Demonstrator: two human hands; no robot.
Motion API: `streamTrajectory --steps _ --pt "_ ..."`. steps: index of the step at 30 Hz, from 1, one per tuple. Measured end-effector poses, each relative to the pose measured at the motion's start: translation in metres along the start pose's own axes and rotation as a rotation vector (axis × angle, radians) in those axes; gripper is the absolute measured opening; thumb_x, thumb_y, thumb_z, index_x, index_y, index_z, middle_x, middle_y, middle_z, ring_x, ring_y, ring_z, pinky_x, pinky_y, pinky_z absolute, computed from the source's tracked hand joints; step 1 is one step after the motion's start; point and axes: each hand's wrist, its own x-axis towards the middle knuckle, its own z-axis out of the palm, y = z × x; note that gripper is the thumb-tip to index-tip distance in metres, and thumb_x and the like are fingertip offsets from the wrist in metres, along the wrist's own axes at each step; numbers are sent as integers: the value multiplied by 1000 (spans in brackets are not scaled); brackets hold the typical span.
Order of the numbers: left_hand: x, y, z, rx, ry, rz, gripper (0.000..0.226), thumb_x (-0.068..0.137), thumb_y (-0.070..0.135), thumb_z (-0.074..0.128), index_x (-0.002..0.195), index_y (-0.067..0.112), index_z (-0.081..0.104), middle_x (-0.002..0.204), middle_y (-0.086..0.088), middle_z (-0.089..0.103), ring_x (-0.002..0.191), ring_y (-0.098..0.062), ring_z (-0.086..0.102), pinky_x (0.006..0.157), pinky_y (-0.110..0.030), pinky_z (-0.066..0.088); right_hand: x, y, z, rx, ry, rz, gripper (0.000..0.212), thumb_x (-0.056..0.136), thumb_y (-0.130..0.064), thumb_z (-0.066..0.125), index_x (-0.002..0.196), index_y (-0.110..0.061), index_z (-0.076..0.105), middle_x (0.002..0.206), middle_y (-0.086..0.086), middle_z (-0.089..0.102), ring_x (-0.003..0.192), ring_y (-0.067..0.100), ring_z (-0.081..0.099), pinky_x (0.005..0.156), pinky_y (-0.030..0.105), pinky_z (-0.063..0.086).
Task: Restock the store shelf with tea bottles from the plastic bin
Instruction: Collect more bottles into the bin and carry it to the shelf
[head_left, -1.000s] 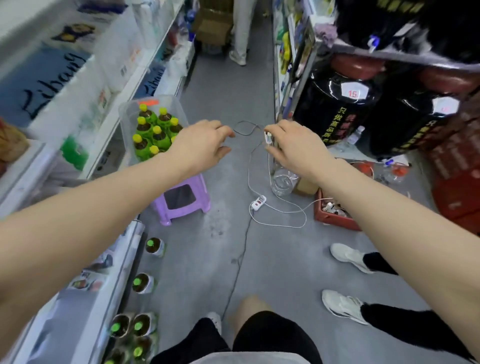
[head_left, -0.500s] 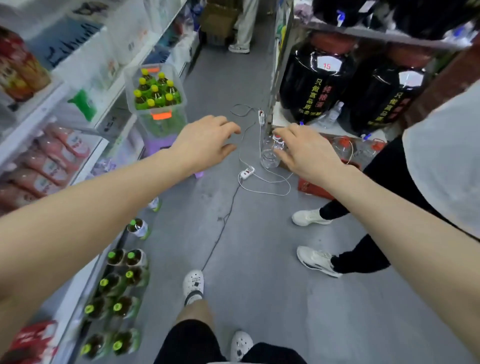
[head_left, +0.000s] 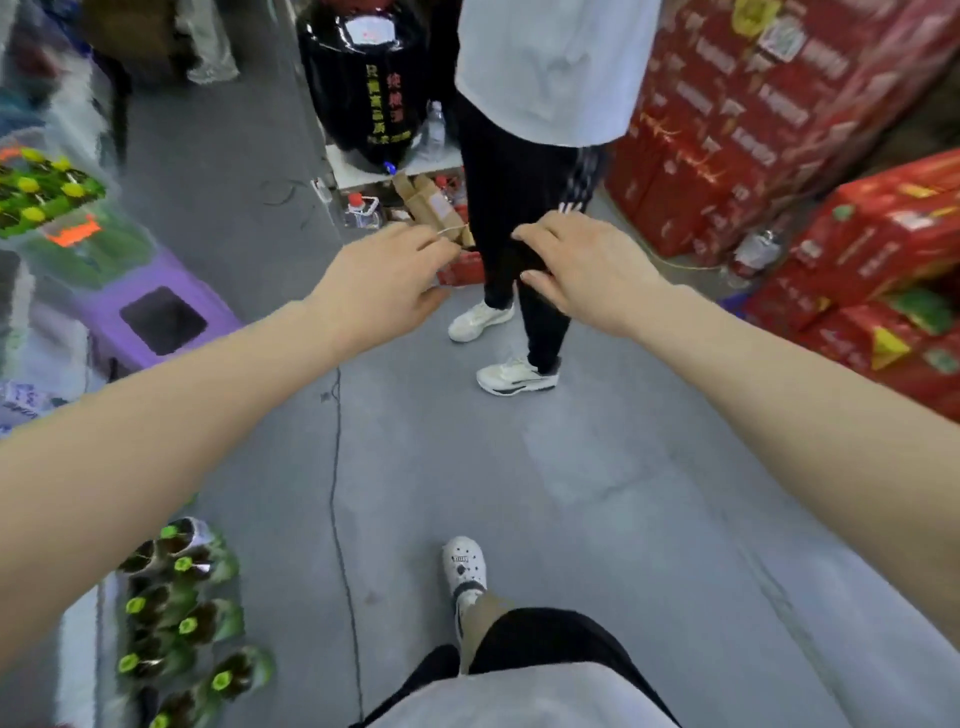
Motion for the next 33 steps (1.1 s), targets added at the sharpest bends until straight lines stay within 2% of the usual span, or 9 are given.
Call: streamTrajectory --steps 6,11,15,18,21,24,33 --pt "51 118 14 -74 1 260 36 87 26 67 120 13 63 106 -10 65 95 -35 61 70 -46 55 -141 55 -28 -97 -34 217 47 94 -35 57 132 -8 51 112 16 59 94 36 58 77 45 49" --pt "129 219 36 -117 10 397 36 87 29 68 119 16 64 105 -6 66 96 -32 62 71 -41 55 -248 129 -38 -153 -50 399 46 92 -33 62 130 -8 54 111 14 61 94 35 59 77 44 49" --pt "210 307 58 -181 3 484 39 90 33 63 126 19 59 113 -5 63 104 -29 58 79 -43 54 -322 208 -40 -231 -64 518 45 90 -34 62 127 -9 55 107 13 61 90 35 60 76 45 52" --pt "275 377 73 -192 37 556 38 90 33 64 125 17 60 111 -5 64 100 -27 59 74 -36 50 -375 275 -47 -243 -88 623 46 92 -35 59 130 -9 53 110 13 61 96 35 60 81 47 51" --pt "337 447 86 -228 43 614 39 90 32 63 124 14 61 110 -6 64 100 -27 60 74 -37 52 -426 338 -56 -240 -92 694 46 94 -35 57 132 -10 52 116 12 61 103 34 59 87 46 50" --pt "394 511 102 -270 60 642 37 88 29 67 121 13 63 106 -7 66 97 -29 62 70 -35 52 -470 400 -61 -252 -118 766 45 95 -36 55 134 -12 51 118 10 60 103 32 59 86 44 50" --pt "559 660 175 -376 -10 764 40 93 33 61 128 15 59 113 -6 64 104 -27 59 76 -40 56 -567 572 -35 -204 -133 1033 46 95 -37 58 134 -13 51 117 9 61 106 31 60 86 44 52"
